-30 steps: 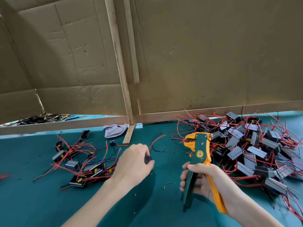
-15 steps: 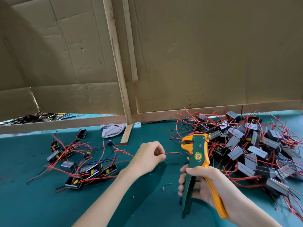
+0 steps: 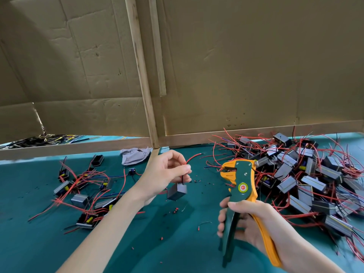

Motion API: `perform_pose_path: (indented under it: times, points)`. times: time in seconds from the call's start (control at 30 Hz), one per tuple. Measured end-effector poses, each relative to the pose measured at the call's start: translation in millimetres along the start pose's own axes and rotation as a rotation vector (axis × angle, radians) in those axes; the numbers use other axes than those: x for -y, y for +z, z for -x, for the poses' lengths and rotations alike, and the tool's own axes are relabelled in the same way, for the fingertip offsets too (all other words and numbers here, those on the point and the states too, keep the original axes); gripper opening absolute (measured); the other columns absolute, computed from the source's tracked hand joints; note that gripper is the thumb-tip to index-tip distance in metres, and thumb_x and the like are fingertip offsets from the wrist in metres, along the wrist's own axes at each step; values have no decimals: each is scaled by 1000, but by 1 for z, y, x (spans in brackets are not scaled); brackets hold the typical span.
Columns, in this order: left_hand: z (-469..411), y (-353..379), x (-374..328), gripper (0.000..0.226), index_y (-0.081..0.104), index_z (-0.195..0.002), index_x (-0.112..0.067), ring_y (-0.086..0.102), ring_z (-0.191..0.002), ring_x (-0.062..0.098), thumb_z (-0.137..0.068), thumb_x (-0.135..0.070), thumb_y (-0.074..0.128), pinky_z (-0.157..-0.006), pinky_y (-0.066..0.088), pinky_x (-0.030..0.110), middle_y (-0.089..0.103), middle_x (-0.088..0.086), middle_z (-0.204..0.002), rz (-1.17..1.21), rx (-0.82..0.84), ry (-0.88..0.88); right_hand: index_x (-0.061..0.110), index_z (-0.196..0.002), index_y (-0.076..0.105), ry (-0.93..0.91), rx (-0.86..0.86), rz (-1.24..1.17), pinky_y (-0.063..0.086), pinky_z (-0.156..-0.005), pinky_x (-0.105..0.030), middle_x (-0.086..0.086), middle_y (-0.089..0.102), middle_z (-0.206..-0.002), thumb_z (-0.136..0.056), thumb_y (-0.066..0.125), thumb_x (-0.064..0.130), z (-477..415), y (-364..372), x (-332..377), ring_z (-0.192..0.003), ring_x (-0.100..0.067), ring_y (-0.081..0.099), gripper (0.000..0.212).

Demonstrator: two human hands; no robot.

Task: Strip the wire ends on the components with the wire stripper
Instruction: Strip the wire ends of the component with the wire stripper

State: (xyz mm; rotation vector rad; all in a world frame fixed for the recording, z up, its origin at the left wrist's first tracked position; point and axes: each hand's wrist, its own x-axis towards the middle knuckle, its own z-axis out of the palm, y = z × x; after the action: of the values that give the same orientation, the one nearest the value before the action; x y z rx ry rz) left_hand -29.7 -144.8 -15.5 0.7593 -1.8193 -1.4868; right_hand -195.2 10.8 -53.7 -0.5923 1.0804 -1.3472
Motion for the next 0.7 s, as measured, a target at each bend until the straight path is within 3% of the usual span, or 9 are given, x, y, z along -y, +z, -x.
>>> perform_pose_path:
  times: [0.2, 0.3, 0.47, 0.7]
  points:
    - [5, 5, -6, 12, 62, -88, -10, 56, -59, 11, -92, 1, 58, -61, 49, 19, 72, 1, -83, -12, 12, 36, -8, -96, 57, -25, 83, -24, 57, -58, -46, -27, 58, -72, -61, 63, 8, 4, 1, 1, -59, -38, 60, 39]
    - [8, 9, -11, 13, 65, -88, -13, 48, -55, 8, -92, -2, 59, -56, 42, 16, 72, 2, -82, 27, 4, 47, -8, -96, 58, -44, 164, -54, 56, -60, -48, -28, 56, -74, -55, 72, 7, 5, 2, 2, -62, -39, 59, 46]
    - [12, 18, -19, 10, 71, -83, -16, 42, -56, 8, -88, -9, 65, -52, 35, 14, 64, -4, -65, 55, 9, 52, -7, -91, 60, -76, 244, -51, 55, -60, -49, -31, 57, -75, -51, 76, 10, 7, 2, 3, -62, -40, 60, 47]
    - [17, 30, -22, 15, 70, -73, -15, 32, -51, 9, -86, -8, 66, -50, 28, 17, 51, -3, -59, 62, -6, 100, -7, -89, 55, -120, 335, 21, 54, -65, -49, -33, 57, -76, -58, 75, 4, 12, 3, 7, -64, -40, 59, 39]
